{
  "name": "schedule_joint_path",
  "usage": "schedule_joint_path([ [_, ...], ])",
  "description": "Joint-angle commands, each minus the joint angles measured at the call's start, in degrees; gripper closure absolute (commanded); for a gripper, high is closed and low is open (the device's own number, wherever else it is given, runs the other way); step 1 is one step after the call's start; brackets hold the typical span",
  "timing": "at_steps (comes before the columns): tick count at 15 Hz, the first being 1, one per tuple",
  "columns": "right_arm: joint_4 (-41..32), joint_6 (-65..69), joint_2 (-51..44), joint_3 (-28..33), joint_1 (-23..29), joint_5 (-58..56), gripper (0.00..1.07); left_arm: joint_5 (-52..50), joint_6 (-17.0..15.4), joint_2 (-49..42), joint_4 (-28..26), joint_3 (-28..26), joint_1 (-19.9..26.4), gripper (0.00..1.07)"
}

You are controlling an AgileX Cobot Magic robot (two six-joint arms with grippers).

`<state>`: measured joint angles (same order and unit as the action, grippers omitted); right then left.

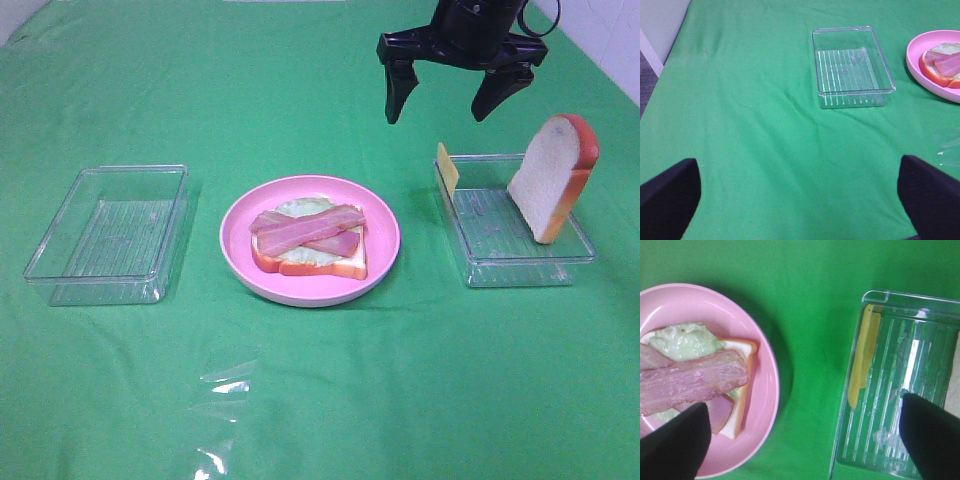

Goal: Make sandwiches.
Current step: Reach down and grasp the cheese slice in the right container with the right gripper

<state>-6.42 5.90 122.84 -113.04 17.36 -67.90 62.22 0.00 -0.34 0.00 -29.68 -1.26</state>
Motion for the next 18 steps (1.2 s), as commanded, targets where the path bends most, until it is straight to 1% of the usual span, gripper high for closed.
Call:
schedule_joint_path([
  [1,-1.43,1.26,1.89,-0.29,-2.29,0.74,0.09,-0.52,-0.57,-0.97,0.0,0.11,-0.29,0.06],
  [6,-2.64,2.92,6.47,-0.57,-3.27,2.69,0.1,-0.52,-0.57,-0.97,0.0,0.11,-0.29,0.06],
  [10,-4.41,3.55,8.42,-0.57,-4.76,3.44,0.14,-0.52,-0.57,-0.97,0.0,0.11,-0.29,0.06],
  [14,-4.13,4.41,9.4,-0.57,-4.76,4.81,0.21,-0.52,-0.57,-0.97,0.0,0.11,-0.29,0.06],
  [18,-4.18,4.58,11.34,-0.57,-4.76,3.84,0.23,-0.52,-0.57,-0.97,0.0,0.11,-0.29,0.06],
])
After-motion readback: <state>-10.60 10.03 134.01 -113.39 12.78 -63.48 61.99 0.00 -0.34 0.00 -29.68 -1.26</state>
